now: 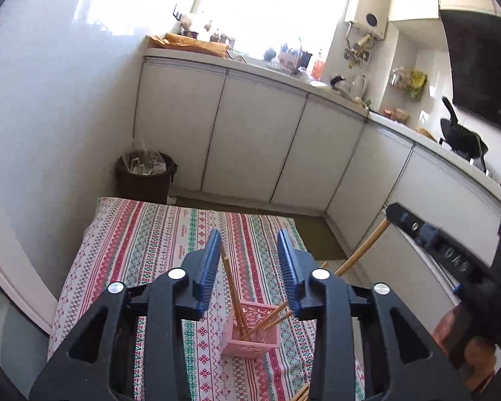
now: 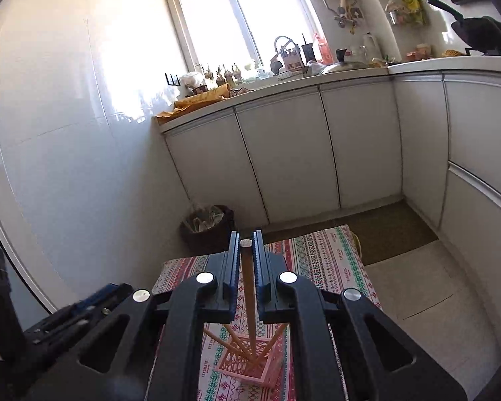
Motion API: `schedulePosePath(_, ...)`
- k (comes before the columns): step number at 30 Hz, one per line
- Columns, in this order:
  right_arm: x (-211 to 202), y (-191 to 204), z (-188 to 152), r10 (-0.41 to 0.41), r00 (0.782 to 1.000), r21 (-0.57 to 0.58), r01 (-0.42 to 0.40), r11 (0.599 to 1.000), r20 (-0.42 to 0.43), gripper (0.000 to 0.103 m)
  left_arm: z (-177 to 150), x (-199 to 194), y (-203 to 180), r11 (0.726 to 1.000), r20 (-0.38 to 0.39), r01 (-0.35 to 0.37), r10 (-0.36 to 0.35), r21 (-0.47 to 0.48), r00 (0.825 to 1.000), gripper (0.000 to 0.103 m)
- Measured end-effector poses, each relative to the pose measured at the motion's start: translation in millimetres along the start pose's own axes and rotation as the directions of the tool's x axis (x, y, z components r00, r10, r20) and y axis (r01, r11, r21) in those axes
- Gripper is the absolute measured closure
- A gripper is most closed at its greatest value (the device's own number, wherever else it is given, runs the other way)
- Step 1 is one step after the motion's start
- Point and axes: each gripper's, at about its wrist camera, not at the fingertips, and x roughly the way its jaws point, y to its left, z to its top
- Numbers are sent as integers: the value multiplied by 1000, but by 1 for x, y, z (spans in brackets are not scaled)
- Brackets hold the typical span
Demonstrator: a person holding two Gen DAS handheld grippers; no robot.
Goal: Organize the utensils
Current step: 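Open both tools to drop the chopsticks and pull back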
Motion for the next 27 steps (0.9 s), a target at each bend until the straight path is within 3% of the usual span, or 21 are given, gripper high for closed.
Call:
schedulePosePath(4, 4, 9, -3, -1, 1000, -11, 1, 1000, -3, 95, 5, -30, 20, 997, 59, -6, 10, -80, 998, 60)
schedulePosePath(10, 22, 17, -18, -37, 999, -43, 35, 998, -35, 94, 7, -36, 30, 994, 46, -24, 29, -103, 999, 60)
schedulePosePath(13, 32, 11, -28, -80, 992, -40, 77, 996, -94, 72, 8, -30, 30, 995, 13, -34, 36, -94, 999, 60)
schedulePosePath(18, 16, 2, -29, -113, 989, -20, 112, 994, -97, 67, 4, -23, 26, 996, -29, -46, 44, -77, 999, 58)
schedulePosePath(21, 3, -2, -29, -117, 989, -13, 116, 993, -93, 58, 1, -23, 23, 997, -41, -45, 43, -67, 998, 55)
schedulePosePath(23, -5, -4, -30, -124, 988, -17, 123, 992, -95, 58, -1, -25, 19, 997, -42, -48, 45, -61, 998, 46)
schedulePosePath(25, -11, -6, -33, -130, 986, -21, 129, 991, -101, 56, -4, -26, 15, 997, -41, -47, 45, -54, 998, 45)
schedulePosePath(27, -18, -9, -37, -132, 986, -16, 131, 991, -105, 46, -6, -26, 9, 998, -51, -43, 41, -38, 998, 41)
